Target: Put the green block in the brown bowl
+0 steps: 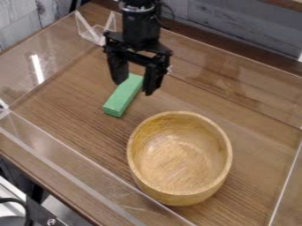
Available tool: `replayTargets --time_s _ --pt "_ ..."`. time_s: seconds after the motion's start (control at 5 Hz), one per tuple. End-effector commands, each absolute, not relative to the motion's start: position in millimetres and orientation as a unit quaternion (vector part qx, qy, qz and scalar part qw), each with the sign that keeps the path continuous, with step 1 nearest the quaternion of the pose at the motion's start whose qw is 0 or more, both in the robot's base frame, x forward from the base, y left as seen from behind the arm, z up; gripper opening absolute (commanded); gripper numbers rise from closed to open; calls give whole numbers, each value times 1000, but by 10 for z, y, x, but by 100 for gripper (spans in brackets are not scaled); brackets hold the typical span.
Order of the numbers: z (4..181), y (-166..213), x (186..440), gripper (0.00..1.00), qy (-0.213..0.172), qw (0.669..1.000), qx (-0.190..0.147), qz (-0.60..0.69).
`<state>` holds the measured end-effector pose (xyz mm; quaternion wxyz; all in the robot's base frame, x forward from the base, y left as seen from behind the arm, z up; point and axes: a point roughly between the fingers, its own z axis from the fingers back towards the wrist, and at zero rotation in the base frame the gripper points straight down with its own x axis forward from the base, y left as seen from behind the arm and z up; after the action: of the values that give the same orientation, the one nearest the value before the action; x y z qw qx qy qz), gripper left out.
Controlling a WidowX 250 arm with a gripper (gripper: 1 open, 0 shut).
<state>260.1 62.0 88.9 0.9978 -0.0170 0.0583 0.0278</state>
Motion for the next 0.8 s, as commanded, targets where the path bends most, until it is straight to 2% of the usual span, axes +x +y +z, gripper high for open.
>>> replayTargets --time_s 0.0,0.6 --pt "1054 729 2641 100 19 999 -10 24" --pt "916 901 2707 100 10 999 -17 49"
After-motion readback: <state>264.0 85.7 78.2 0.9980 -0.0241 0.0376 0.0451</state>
